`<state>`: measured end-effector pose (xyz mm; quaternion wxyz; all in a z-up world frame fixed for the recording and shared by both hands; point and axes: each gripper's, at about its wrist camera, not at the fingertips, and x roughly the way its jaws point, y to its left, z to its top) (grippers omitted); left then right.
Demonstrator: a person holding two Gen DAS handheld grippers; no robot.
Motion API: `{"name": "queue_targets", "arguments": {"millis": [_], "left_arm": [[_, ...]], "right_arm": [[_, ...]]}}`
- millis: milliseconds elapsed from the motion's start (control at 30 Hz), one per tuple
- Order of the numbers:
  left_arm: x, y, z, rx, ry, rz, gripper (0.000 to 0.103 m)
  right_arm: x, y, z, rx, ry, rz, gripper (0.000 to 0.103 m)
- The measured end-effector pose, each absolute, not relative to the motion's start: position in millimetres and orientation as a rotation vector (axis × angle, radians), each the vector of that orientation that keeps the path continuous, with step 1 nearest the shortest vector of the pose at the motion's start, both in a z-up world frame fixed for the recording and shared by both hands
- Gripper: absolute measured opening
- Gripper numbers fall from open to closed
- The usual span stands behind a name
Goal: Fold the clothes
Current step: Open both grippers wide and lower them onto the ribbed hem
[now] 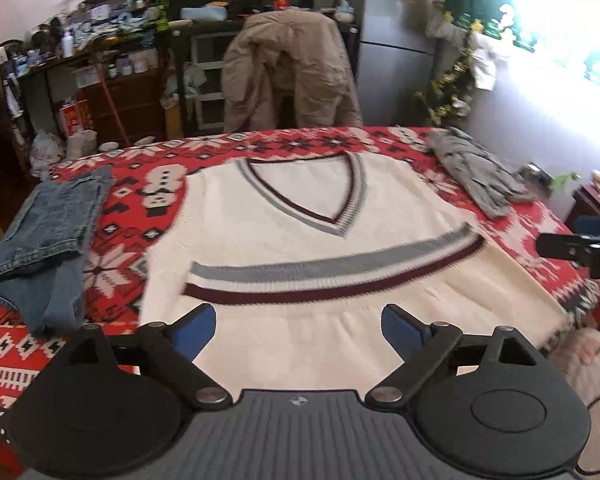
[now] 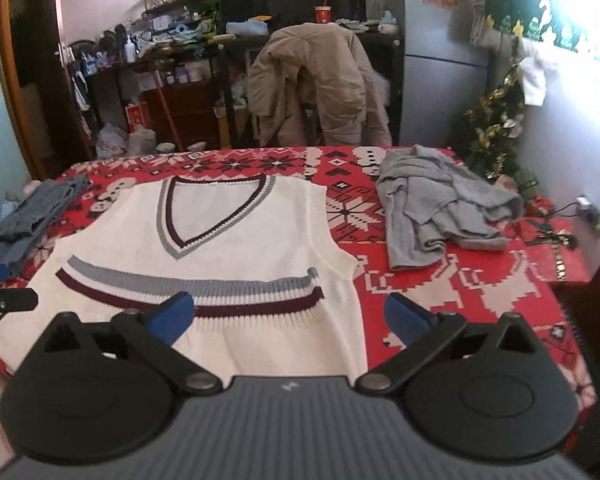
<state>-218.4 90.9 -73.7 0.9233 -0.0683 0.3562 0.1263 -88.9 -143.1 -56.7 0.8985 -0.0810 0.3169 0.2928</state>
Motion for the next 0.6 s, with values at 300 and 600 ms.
{"name": "queue_targets", "arguments": {"millis": [300, 600], "left_arm": [[-225.1, 59.4, -62.7, -0.109, 0.758, 0.214, 0.091], [-221.8, 72.3, -62.3, -0.251, 0.743, 0.349, 0.083]], "right_arm": [[-125.1, -137.4, -37.2, -0.291, 0.645, 0.612, 0.102], [-144.1, -117.9, -46.1, -0.417, 0.650, 0.574, 0.102]]}}
